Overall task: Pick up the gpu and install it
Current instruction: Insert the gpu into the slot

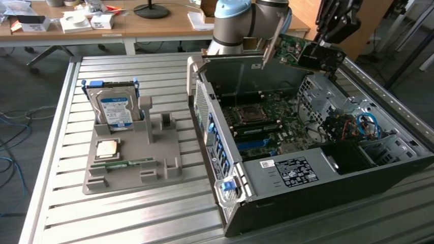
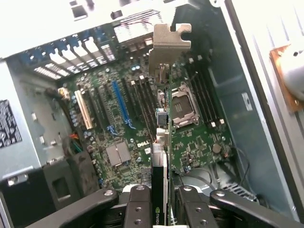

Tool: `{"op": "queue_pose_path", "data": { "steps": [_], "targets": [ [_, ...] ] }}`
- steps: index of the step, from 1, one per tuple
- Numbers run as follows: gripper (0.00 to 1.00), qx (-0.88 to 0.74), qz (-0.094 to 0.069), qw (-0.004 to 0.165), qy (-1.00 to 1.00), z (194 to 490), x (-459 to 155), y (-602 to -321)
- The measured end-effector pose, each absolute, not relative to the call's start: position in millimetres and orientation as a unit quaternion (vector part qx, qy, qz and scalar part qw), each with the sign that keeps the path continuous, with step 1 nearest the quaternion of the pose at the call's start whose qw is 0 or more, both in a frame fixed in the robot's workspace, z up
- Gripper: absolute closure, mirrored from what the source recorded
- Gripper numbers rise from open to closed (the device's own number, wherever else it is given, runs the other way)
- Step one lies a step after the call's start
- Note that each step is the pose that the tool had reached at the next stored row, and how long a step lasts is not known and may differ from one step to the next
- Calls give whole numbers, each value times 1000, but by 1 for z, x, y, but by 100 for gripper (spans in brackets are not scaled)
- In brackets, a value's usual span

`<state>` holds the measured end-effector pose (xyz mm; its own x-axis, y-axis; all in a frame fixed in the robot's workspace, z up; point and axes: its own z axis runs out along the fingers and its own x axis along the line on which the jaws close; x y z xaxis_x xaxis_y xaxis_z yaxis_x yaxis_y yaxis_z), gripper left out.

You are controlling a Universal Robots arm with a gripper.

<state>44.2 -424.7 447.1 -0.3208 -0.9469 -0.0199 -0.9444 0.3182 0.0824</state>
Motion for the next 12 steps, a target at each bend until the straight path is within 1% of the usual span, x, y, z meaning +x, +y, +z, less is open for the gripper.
{"op": "queue_pose_path", "data": {
  "steps": [12],
  "targets": [
    [74,624,-38,18,-781,447,44,-425]
  ]
}}
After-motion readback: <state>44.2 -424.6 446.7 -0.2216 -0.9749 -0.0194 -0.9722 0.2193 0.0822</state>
